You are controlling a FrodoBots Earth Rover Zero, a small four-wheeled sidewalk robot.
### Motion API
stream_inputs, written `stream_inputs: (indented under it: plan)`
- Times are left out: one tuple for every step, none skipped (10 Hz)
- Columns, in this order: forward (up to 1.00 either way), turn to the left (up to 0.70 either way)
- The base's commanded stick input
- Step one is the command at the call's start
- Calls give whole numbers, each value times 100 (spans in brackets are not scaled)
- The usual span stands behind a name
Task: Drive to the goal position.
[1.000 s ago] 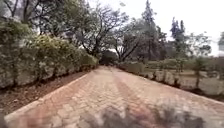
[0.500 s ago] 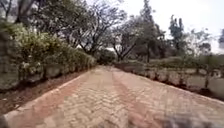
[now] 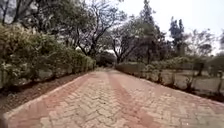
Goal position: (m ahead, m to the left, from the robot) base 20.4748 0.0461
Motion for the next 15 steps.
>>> stream_inputs:
  plan:
    - [70, 0]
    - [70, 0]
    - [70, 0]
    - [70, 0]
    - [70, 0]
    - [70, 0]
    - [70, 0]
    - [70, 0]
    - [70, 0]
    - [70, 0]
    - [70, 0]
    - [70, 0]
    - [70, 0]
    - [70, 0]
    - [70, 0]
